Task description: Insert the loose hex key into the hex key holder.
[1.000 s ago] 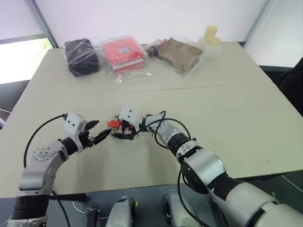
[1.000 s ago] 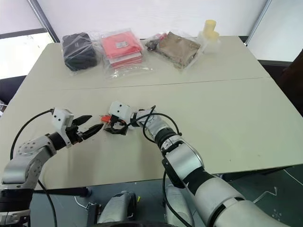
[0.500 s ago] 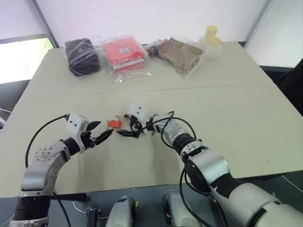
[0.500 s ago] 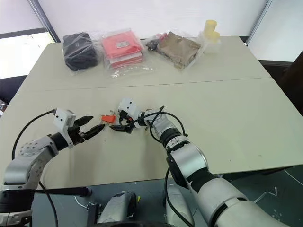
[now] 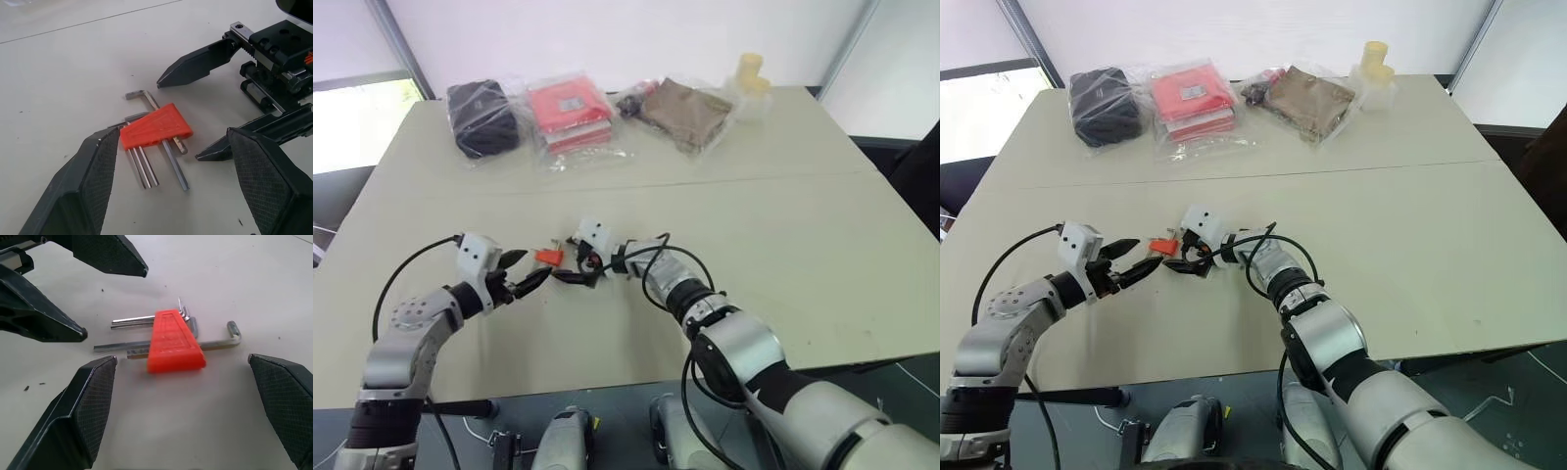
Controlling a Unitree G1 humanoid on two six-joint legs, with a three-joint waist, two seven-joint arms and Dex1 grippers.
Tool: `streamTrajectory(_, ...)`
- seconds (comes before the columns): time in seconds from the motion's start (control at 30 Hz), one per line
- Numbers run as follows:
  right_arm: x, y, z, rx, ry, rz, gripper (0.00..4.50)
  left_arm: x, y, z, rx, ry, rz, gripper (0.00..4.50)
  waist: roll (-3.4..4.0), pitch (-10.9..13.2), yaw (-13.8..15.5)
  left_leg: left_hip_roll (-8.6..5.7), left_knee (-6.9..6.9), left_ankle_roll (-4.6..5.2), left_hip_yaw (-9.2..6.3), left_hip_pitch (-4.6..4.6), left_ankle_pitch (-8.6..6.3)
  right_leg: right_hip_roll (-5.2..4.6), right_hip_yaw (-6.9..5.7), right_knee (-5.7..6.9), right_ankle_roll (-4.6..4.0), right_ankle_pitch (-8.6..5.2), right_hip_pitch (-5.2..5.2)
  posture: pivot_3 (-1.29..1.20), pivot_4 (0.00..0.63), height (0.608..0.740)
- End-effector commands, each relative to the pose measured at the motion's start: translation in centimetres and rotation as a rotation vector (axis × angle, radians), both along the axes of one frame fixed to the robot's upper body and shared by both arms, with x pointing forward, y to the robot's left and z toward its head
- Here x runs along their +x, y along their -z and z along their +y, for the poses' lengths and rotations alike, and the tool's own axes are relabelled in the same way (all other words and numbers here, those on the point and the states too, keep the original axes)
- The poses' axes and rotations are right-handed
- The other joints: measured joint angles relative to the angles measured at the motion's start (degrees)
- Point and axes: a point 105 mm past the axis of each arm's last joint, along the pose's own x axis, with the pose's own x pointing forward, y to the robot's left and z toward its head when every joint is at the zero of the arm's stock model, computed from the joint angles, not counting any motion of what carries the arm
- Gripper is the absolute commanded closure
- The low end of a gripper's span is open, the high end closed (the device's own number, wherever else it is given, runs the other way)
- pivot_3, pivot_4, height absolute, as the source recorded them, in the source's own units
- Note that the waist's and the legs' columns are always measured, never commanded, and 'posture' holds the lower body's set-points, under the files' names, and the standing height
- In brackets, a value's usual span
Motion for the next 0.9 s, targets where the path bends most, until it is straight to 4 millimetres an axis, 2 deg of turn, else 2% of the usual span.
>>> streamTrajectory(0.03, -0.7, 0.0, 1.1, -0.008, -0.034, -0.007, 0.06, -0.1, -0.6, 0.4, 0.011, -0.008, -0.039, 0.85, 0.00, 0.0, 0.0, 0.00, 0.00, 0.00, 0.00, 0.00, 0.00, 0.00, 0.00, 0.00, 0.00, 0.00, 0.00, 0.00, 0.150, 0.740)
streamTrajectory(0.13, -0.9, 0.1, 1.3, -0.010, -0.040, -0.006, 1.35, -0.2, -0.5, 0.6, 0.012, -0.017, -0.039, 0.85, 0.00, 0.0, 0.0, 0.00, 0.00, 0.00, 0.00, 0.00, 0.00, 0.00, 0.00, 0.00, 0.00, 0.00, 0.00, 0.00, 0.150, 0.740)
streamTrajectory(0.27, -1.0, 0.4, 1.3, -0.013, -0.044, -0.001, 3.47, -0.3, -0.3, 0.8, 0.014, -0.025, -0.041, 0.85, 0.00, 0.0, 0.0, 0.00, 0.00, 0.00, 0.00, 0.01, 0.00, -0.01, 0.01, 0.00, 0.00, 0.00, 0.00, 0.00, 0.150, 0.740)
streamTrajectory(0.53, -0.8, 0.4, 0.8, -0.011, -0.037, -0.033, 3.51, 0.0, -0.1, 0.9, 0.015, -0.029, -0.046, 0.85, 0.00, 0.0, 0.0, 0.00, -0.01, 0.00, -0.01, 0.01, 0.00, -0.02, 0.00, 0.00, 0.00, 0.00, 0.00, 0.00, 0.150, 0.740)
streamTrajectory(0.8, -0.8, -3.1, 0.9, 0.031, -0.124, -0.274, 3.51, 0.3, 0.0, 1.0, 0.022, -0.024, -0.049, 0.85, 0.01, 0.0, 0.1, 0.00, 0.00, -0.01, 0.00, -0.01, 0.00, -0.01, -0.01, 0.00, 0.00, 0.00, 0.00, 0.00, 0.150, 0.740)
streamTrajectory(0.9, -0.9, -5.7, 0.7, 0.047, -0.154, -0.490, 3.51, 0.5, 0.1, 1.1, 0.026, -0.024, -0.050, 0.85, 0.01, 0.0, 0.1, 0.00, 0.00, -0.01, 0.01, -0.01, 0.00, -0.01, -0.01, -0.01, 0.00, 0.00, 0.00, 0.00, 0.150, 0.740)
